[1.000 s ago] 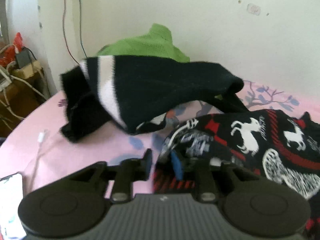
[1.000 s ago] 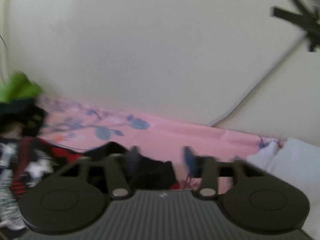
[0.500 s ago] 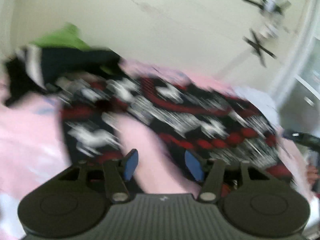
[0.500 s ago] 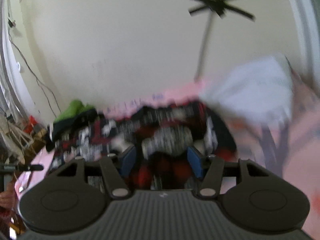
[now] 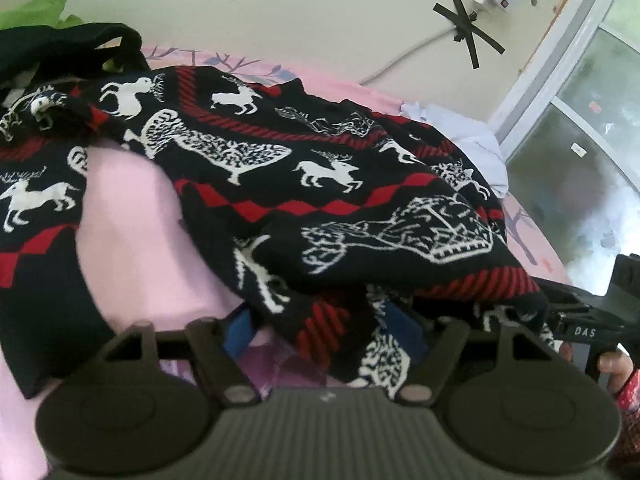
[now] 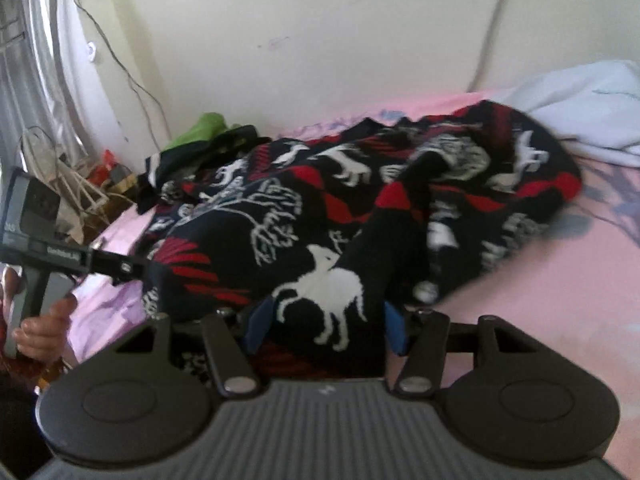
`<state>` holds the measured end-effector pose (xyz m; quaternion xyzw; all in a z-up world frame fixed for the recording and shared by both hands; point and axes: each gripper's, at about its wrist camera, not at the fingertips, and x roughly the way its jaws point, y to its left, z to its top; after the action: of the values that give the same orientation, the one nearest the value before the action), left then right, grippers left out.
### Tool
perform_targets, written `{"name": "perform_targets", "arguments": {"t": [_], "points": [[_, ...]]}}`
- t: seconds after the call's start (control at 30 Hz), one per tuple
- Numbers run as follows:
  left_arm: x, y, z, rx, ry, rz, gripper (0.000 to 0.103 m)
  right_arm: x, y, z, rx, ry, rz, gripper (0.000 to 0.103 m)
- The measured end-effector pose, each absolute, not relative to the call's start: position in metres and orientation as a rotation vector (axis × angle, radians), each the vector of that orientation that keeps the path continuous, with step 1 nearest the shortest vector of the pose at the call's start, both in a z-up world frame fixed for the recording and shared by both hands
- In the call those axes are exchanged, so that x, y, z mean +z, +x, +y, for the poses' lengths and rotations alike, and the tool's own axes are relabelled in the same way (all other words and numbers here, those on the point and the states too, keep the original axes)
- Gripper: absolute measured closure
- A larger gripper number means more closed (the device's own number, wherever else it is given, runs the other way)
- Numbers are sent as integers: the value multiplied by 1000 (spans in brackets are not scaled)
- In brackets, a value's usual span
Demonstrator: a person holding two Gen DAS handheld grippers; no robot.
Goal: Fold small clothes
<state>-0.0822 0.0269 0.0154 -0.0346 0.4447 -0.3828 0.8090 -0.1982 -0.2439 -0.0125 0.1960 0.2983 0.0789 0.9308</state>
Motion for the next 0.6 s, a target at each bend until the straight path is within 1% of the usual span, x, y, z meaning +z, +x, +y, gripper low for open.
{"name": "perform_targets", "arguments": {"t": [0.03, 0.07, 0.1, 0.17, 0.27, 0.37, 0.4, 0.43, 0.47, 0.5, 0.57, 0.6], "points": [[14, -81, 24, -825, -78, 962, 65, -13, -195, -242, 185, 422, 607, 58], [14, -79, 23, -839, -87, 982, 83, -13, -190, -240, 196, 437, 601, 69], [13, -75, 24, -850, -106, 998, 87, -12, -188, -239, 205, 447, 595, 88], [18, -68, 26, -860, -128, 995, 90, -4, -184, -238, 196, 455, 556, 89], [36, -50, 35, -841, -172, 951, 90, 17, -174, -242, 201, 475, 474, 89], [56, -21, 48, -775, -229, 902, 90, 36, -147, -244, 196, 505, 414, 89], [60, -8, 51, -740, -246, 892, 86, 39, -130, -244, 192, 524, 412, 85], [60, 7, 54, -700, -262, 894, 85, 39, -118, -245, 181, 532, 419, 79], [56, 21, 55, -661, -280, 917, 85, 36, -99, -243, 163, 529, 445, 75], [49, 34, 56, -617, -301, 958, 84, 30, -78, -241, 138, 519, 486, 66], [38, 41, 64, -563, -344, 998, 75, 17, -52, -239, 101, 512, 555, 64], [37, 37, 68, -577, -355, 992, 65, 13, -50, -240, 106, 532, 564, 62]]}}
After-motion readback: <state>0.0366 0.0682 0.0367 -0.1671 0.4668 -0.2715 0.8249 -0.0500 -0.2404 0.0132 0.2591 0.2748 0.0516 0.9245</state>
